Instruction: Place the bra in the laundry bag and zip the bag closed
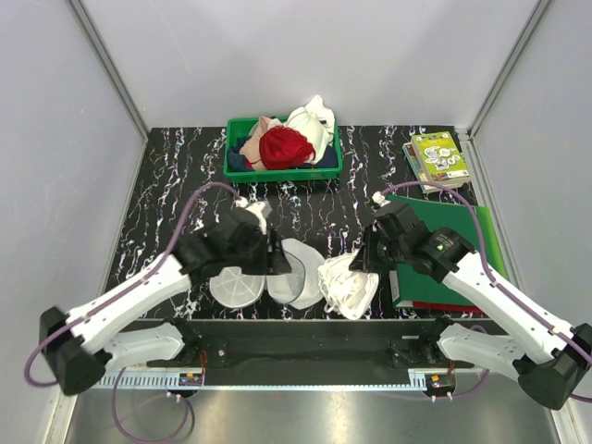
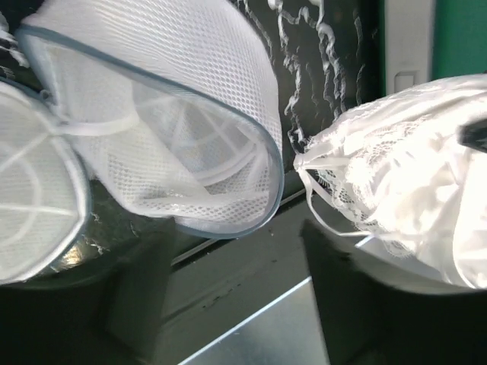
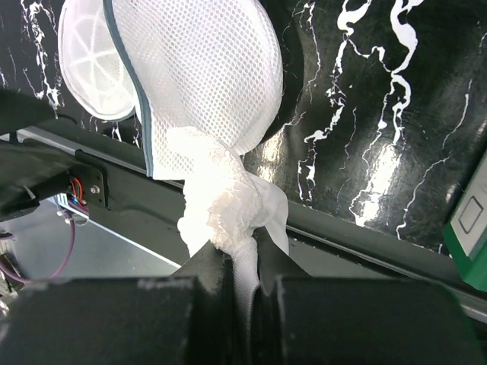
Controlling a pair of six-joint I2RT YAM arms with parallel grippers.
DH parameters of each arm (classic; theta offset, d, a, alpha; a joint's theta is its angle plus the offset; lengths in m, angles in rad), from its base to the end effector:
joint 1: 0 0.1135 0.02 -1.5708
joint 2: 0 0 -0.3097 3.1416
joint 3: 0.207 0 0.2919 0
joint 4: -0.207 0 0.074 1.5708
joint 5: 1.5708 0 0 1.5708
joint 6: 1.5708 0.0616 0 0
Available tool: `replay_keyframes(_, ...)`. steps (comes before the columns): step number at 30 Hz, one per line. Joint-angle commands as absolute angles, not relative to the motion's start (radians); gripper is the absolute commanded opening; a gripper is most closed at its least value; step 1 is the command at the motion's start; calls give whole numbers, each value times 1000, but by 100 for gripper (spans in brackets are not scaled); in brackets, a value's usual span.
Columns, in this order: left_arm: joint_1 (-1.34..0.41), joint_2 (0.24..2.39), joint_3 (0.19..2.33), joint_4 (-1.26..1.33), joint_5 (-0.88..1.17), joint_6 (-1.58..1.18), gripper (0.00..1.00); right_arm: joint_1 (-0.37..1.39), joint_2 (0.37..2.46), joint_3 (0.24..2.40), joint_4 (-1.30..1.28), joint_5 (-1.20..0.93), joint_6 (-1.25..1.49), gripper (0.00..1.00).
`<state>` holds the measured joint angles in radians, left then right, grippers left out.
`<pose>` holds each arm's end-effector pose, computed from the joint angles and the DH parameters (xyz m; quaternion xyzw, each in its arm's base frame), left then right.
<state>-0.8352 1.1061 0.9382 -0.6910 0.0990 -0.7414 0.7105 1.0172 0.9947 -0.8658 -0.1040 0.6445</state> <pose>0.1708 -0.1978 0.2993 0.0611 0.9343 -0.2795 0.2125 0.1698 0.1545 0.3255 -0.0484 0.9400 0.2477 0.2297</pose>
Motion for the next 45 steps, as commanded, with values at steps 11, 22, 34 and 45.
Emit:
replay_keyframes(11,-494,979,698,-721,100,-771,73,722,1221,1412,-979,-130,494,0)
replay_keyframes(22,-325,790,658,-1032,-204,-1006,88,874,1511,1690,-904,-114,499,0)
replay_keyframes(34,-247,798,408,-816,-87,-1177,78,902,1631,1706,-767,-100,460,0)
replay_keyframes(45,-201,819,351,-644,-121,-1123,34,965,1746,1739,-753,-45,448,0)
